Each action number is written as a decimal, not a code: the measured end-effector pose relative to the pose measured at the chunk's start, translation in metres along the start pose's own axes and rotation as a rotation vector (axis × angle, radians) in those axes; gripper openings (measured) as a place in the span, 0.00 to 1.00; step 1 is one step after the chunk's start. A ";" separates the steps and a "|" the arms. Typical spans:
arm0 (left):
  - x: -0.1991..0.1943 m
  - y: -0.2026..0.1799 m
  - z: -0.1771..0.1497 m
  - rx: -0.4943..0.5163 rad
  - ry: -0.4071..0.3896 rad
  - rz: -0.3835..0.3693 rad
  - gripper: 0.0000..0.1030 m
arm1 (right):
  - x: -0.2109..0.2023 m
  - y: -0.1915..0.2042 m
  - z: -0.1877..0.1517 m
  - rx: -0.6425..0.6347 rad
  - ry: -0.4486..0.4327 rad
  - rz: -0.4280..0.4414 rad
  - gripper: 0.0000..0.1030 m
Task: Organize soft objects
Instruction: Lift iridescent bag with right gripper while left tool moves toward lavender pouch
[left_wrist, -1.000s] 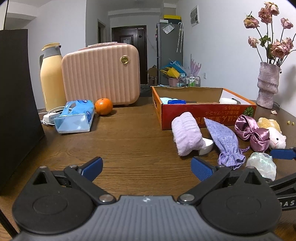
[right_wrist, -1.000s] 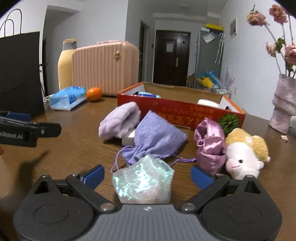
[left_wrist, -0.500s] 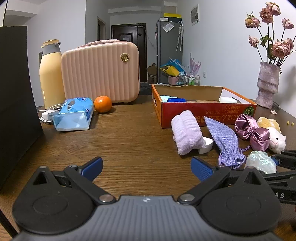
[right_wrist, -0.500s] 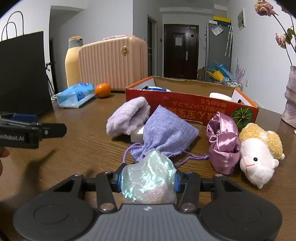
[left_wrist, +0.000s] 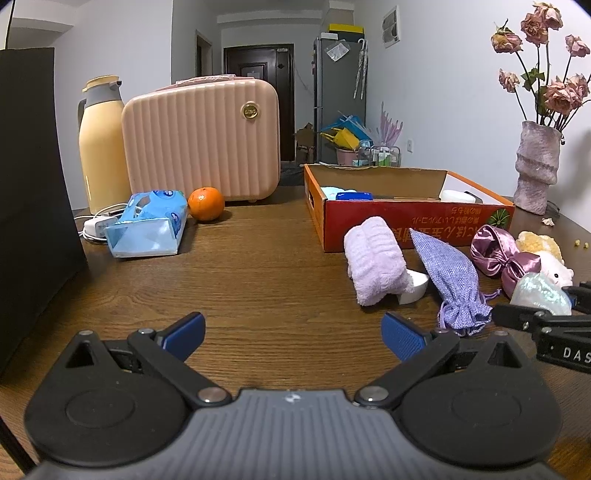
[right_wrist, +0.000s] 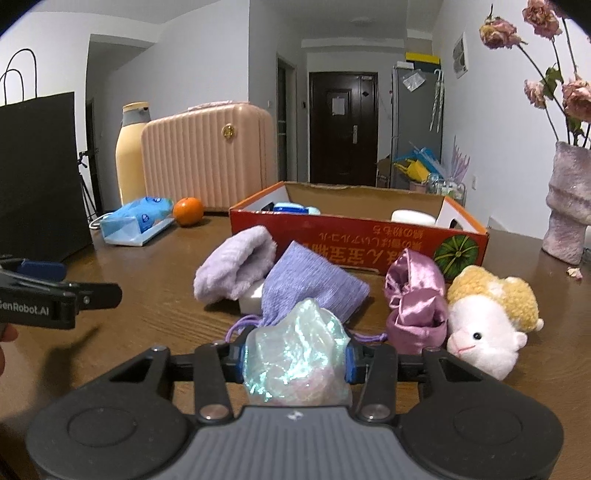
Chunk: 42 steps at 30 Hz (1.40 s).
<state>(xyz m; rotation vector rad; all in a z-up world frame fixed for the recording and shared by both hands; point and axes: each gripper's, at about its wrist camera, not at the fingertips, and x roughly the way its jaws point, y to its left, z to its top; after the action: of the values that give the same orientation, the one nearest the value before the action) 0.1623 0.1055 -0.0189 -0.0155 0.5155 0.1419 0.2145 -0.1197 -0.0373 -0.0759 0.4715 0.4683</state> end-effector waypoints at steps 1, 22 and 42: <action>0.000 0.000 0.000 -0.001 0.001 0.000 1.00 | -0.001 -0.001 0.001 0.001 -0.005 -0.002 0.42; 0.015 -0.022 -0.004 0.041 0.022 -0.004 1.00 | -0.018 -0.036 0.009 0.023 -0.096 -0.056 0.42; 0.031 -0.062 0.000 0.063 0.043 -0.049 1.00 | -0.027 -0.074 0.011 0.068 -0.145 -0.149 0.42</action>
<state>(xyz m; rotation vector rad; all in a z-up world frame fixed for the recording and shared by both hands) 0.1977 0.0478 -0.0351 0.0303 0.5617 0.0770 0.2310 -0.1948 -0.0182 -0.0115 0.3367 0.3084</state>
